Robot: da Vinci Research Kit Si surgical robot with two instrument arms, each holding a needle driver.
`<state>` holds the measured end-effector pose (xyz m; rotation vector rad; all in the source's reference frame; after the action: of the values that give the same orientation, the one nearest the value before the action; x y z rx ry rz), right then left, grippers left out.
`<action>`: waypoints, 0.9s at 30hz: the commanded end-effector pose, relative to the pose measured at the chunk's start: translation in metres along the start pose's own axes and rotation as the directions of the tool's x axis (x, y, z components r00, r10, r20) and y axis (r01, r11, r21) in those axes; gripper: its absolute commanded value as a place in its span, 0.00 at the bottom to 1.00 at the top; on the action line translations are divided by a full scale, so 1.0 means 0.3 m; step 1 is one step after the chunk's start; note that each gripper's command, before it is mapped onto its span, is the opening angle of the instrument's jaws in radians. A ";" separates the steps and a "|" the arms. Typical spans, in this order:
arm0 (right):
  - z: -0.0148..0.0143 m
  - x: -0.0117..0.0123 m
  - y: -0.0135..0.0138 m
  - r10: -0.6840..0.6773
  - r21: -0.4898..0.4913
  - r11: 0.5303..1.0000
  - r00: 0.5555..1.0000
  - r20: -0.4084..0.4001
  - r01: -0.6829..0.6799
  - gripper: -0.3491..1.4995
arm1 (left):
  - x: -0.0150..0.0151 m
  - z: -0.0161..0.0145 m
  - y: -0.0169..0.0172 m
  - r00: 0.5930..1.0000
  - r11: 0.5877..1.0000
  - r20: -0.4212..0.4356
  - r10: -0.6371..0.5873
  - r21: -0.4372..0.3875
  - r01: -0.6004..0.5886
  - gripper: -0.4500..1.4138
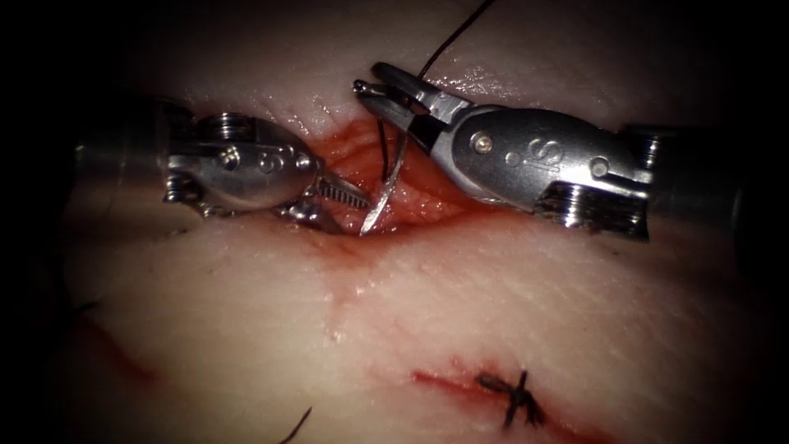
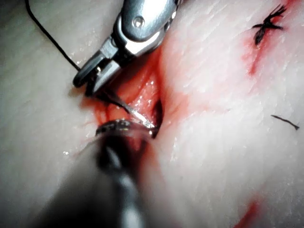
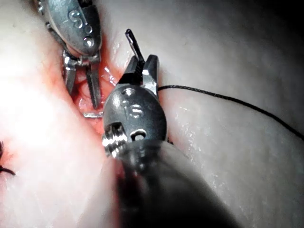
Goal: Wound Closure
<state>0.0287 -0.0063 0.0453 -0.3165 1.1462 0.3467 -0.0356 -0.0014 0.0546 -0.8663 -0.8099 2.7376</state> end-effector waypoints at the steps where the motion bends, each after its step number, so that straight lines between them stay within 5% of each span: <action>1: 0.0028 0.0009 -0.0012 0.000 0.007 1.000 1.000 -0.003 0.000 0.00 | 0.001 0.001 -0.002 1.000 1.000 0.002 0.001 0.010 -0.001 0.55; 8: 0.0024 -0.0001 -0.0014 -0.009 0.010 1.000 1.000 -0.003 0.009 0.00 | 0.005 -0.006 0.000 0.998 0.996 -0.055 0.007 0.091 -0.002 0.56; 17: 0.0028 0.0027 0.0007 0.029 -0.002 1.000 1.000 -0.008 -0.029 0.00 | 0.004 -0.014 0.014 0.989 0.964 -0.150 -0.014 0.261 0.053 0.39; 27: 0.0034 0.0057 0.0036 0.077 -0.021 0.997 0.997 -0.022 -0.077 0.00 | 0.006 -0.008 0.022 0.980 0.947 -0.197 -0.004 0.315 0.067 0.33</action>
<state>0.0289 -0.0051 0.0437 -0.2937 1.1761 0.4305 -0.0350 -0.0057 0.0482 -1.0128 -0.3270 2.5954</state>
